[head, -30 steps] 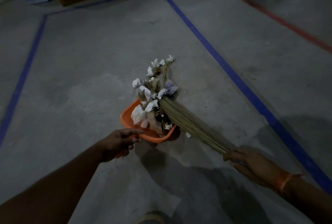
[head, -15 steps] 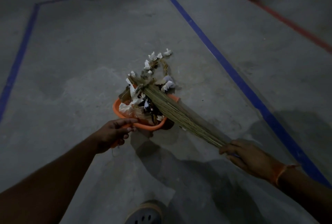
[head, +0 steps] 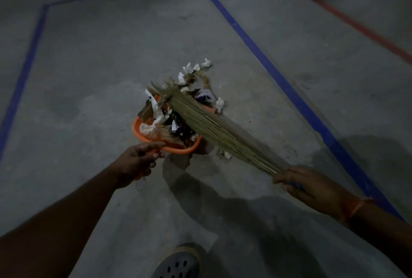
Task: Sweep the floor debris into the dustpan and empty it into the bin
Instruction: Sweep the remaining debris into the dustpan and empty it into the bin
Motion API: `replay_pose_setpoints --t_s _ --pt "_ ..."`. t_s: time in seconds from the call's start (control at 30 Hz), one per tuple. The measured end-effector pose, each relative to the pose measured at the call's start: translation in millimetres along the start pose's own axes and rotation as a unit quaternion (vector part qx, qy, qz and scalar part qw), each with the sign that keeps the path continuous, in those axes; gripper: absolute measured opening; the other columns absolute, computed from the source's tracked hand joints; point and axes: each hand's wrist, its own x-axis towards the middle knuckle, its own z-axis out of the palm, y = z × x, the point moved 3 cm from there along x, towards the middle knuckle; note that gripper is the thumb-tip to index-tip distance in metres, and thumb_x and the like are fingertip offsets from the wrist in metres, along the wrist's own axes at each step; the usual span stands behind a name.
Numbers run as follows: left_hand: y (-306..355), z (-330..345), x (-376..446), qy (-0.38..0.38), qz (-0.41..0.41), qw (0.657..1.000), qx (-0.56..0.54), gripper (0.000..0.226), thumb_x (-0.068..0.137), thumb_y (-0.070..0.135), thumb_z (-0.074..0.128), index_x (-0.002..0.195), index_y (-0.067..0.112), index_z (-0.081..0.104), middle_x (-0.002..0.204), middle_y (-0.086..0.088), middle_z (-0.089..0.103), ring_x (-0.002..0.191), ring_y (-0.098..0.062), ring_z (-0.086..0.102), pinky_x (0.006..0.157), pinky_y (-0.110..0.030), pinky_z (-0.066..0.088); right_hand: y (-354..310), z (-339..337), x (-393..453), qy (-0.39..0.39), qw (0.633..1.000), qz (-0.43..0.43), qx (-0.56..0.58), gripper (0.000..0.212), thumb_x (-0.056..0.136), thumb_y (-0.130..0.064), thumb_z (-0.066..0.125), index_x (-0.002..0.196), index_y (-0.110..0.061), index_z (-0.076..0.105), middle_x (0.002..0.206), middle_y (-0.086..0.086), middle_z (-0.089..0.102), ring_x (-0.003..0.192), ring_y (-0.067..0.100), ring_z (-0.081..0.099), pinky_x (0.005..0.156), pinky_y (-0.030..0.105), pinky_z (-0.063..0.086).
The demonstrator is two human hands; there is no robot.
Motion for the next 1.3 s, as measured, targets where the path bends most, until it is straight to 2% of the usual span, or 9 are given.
replay_pose_setpoints --t_s 0.2,0.33,0.43,0.53,0.63,0.8,1.03,1.17,1.3 --pt "-2 -10 -17 0.013 -0.001 1.0 0.01 0.038 0.099 -0.001 0.054 0.128 0.019 0.068 0.11 -0.014 0.067 0.066 -0.016 0.055 0.052 -0.027 0.043 -13 -31 -12 0.061 0.997 0.021 0.031 0.02 0.094 -0.034 0.058 0.112 -0.039 0.064 0.112 -0.025 0.063 0.099 -0.007 0.062 0.079 0.01 0.049" --pt "-15 -25 -30 0.017 -0.003 1.0 -0.004 0.038 0.098 -0.002 0.057 0.128 0.017 0.069 0.108 -0.013 0.068 0.064 -0.016 0.053 0.05 -0.026 0.039 -10 -46 4 0.091 0.992 0.078 0.04 0.035 0.083 0.002 0.069 0.101 -0.028 0.069 0.097 -0.027 0.064 0.068 -0.017 0.059 0.057 -0.001 0.042" --pt "-24 -40 -38 0.019 -0.01 1.0 -0.018 0.038 0.097 -0.003 0.058 0.127 0.017 0.071 0.107 -0.013 0.068 0.064 -0.016 0.052 0.051 -0.027 0.039 -7 -56 25 0.109 0.989 0.083 0.06 0.031 0.087 -0.011 0.066 0.105 -0.037 0.067 0.1 -0.023 0.067 0.069 -0.006 0.065 0.058 0.007 0.049" --pt "-30 -60 -48 0.016 -0.027 0.999 -0.012 0.038 0.098 -0.003 0.056 0.125 0.017 0.072 0.106 -0.013 0.069 0.066 -0.017 0.053 0.053 -0.028 0.04 0 -55 54 0.078 0.988 0.109 0.081 0.021 0.092 -0.024 0.059 0.106 -0.038 0.065 0.092 -0.012 0.068 0.048 0.011 0.059 0.044 0.023 0.05" --pt "-38 -82 -55 0.013 -0.039 0.999 0.0 0.037 0.098 -0.002 0.057 0.124 0.018 0.073 0.107 -0.013 0.07 0.066 -0.017 0.053 0.053 -0.028 0.039 2 -55 88 0.059 0.988 0.123 0.072 0.021 0.096 -0.026 0.055 0.103 -0.045 0.059 0.079 -0.02 0.066 0.054 0.004 0.061 0.047 0.012 0.046" --pt "-45 -117 -59 0.03 -0.057 0.998 0.0 0.037 0.096 -0.003 0.059 0.124 0.017 0.073 0.104 -0.013 0.07 0.066 -0.018 0.052 0.05 -0.027 0.039 10 -63 148 0.049 0.987 0.142 0.047 0.016 0.098 -0.034 0.049 0.104 -0.046 0.056 0.09 -0.012 0.064 0.061 0.002 0.06 0.054 0.019 0.045" --pt "-46 -159 -77 0.003 -0.09 0.996 -0.001 0.032 0.087 0.005 0.074 0.119 0.01 0.073 0.107 -0.019 0.068 0.064 -0.021 0.047 0.047 -0.026 0.038 15 -85 209 0.065 0.986 0.154 0.023 0.015 0.099 -0.028 0.05 0.102 -0.042 0.056 0.069 0.004 0.067 0.044 0.017 0.062 0.043 0.03 0.052" --pt "-60 -183 -88 0.017 -0.099 0.995 0.01 0.07 0.058 0.031 0.098 0.12 0.012 0.073 0.108 -0.018 0.069 0.065 -0.02 0.049 0.05 -0.026 0.038 11 -81 227 0.071 0.984 0.161 0.03 0.013 0.099 -0.028 0.05 0.101 -0.039 0.057 0.059 0.01 0.064 0.043 0.021 0.061 0.038 0.026 0.047" --pt "-68 -188 -99 0.052 -0.091 0.994 -0.04 0.038 0.08 0.009 0.082 0.117 0.012 0.075 0.107 -0.018 0.067 0.062 -0.018 0.047 0.049 -0.024 0.035 11 -76 227 0.067 0.984 0.163 0.039 0.012 0.099 -0.029 0.05 0.103 -0.037 0.057 0.056 0.008 0.061 0.036 0.015 0.056 0.037 0.026 0.046"
